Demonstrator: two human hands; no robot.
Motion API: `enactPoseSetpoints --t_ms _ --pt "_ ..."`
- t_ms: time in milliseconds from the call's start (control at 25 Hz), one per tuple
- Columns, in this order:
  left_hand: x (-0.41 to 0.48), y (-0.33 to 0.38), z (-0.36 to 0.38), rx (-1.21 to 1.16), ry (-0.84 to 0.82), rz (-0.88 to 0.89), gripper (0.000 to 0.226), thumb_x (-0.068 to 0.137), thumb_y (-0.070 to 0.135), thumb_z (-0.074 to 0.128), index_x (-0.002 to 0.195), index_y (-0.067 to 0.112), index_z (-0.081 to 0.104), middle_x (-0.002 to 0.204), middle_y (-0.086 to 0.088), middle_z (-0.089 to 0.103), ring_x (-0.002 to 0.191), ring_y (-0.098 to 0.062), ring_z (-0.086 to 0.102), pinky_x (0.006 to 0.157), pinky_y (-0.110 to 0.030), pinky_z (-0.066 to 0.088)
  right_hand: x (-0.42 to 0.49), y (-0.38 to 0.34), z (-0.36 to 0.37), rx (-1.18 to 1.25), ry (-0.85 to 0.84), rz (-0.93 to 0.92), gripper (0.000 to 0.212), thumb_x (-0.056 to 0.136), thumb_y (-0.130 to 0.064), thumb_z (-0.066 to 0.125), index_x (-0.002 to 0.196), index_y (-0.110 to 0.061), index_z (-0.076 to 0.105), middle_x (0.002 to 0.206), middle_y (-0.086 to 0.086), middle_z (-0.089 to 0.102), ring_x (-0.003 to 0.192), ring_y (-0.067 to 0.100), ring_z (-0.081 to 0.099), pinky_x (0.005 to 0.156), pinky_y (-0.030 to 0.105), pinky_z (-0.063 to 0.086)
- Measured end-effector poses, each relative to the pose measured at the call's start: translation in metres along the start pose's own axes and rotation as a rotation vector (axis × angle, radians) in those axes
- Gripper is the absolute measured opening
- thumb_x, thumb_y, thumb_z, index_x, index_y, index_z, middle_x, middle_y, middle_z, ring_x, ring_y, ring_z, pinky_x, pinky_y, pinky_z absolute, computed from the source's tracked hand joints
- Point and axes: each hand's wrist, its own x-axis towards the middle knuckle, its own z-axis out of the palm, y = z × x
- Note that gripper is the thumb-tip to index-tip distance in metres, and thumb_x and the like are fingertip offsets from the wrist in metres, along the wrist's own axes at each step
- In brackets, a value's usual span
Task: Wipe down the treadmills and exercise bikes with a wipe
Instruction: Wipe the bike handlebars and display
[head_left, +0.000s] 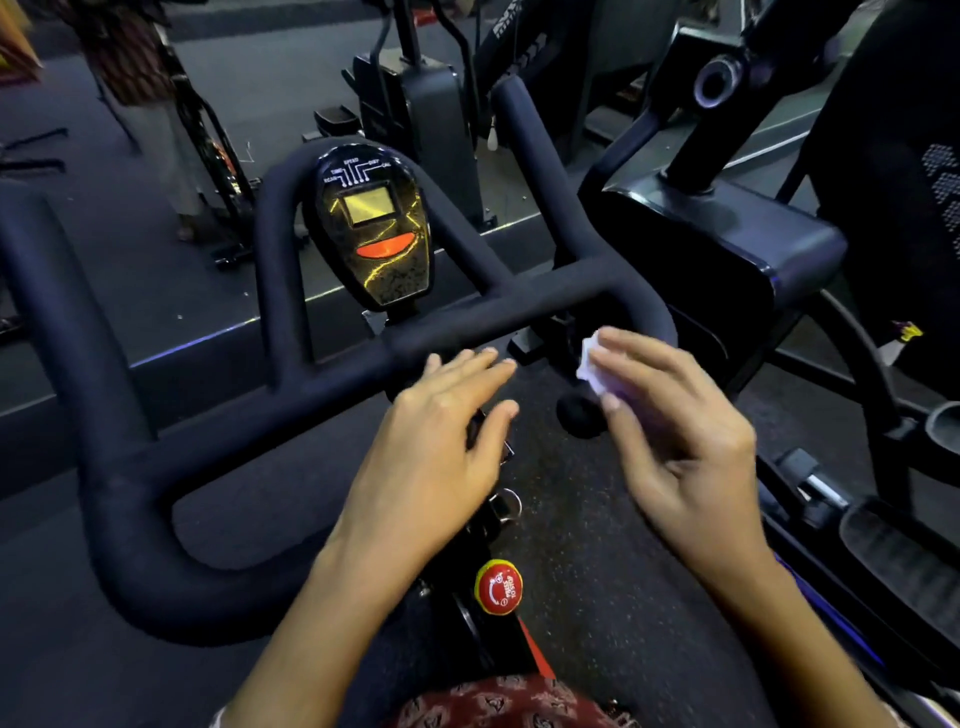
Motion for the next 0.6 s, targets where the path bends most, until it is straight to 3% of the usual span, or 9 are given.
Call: enactPoseSetpoints --t_ms 160,240,400,520,600 --pt "0.017 0.022 0.031 -0.079 -0.068 0.088 0.033 0.083 0.019 0.062 0.113 0.009 0.069 0.114 -0.003 0.069 0.114 -0.004 0.051 0.102 -0.021 0.037 -0.004 0.042 0.013 -0.129 -0.116 0.004 0.032 0.1 -0.024 0.038 0.11 -0.01 0.064 0.114 -0.002 0.063 0.123 0.006 0.047 0.111 0.036 0.025" --pt "0.02 0.027 0.044 -0.079 -0.077 0.1 0.028 0.082 0.017 0.068 0.108 0.009 0.072 0.106 -0.002 0.071 0.105 -0.004 0.056 0.095 -0.014 0.038 0.007 0.079 0.006 -0.099 -0.075 0.115 0.033 0.099 -0.026 0.035 0.103 -0.011 0.065 0.111 -0.004 0.062 0.129 0.012 0.044 0.114 0.046 0.021" --pt "0.024 0.03 0.055 -0.064 -0.025 0.031 0.032 0.077 0.025 0.07 0.104 0.008 0.073 0.105 -0.004 0.072 0.101 -0.004 0.061 0.094 -0.007 0.038 0.018 0.092 0.005 0.152 0.029 0.299 0.031 0.099 -0.023 0.038 0.105 -0.007 0.064 0.12 0.001 0.059 0.14 0.025 0.033 0.119 0.046 0.015" --pt "0.025 0.03 0.055 -0.084 -0.014 0.044 0.032 0.072 0.022 0.072 0.101 0.008 0.074 0.101 -0.002 0.072 0.103 0.006 0.055 0.091 -0.002 0.038 -0.016 0.056 0.024 0.197 0.041 0.197 0.029 0.101 -0.021 0.038 0.117 -0.011 0.059 0.122 -0.003 0.057 0.138 0.012 0.034 0.12 0.036 0.009" --pt "0.023 0.03 0.055 -0.079 -0.017 0.06 0.032 0.072 0.02 0.073 0.102 0.007 0.073 0.102 -0.002 0.071 0.104 0.007 0.053 0.091 -0.001 0.037 -0.021 0.069 0.019 0.141 0.006 0.03 0.034 0.103 -0.024 0.033 0.123 -0.009 0.057 0.127 0.001 0.055 0.137 0.017 0.037 0.119 0.04 0.011"
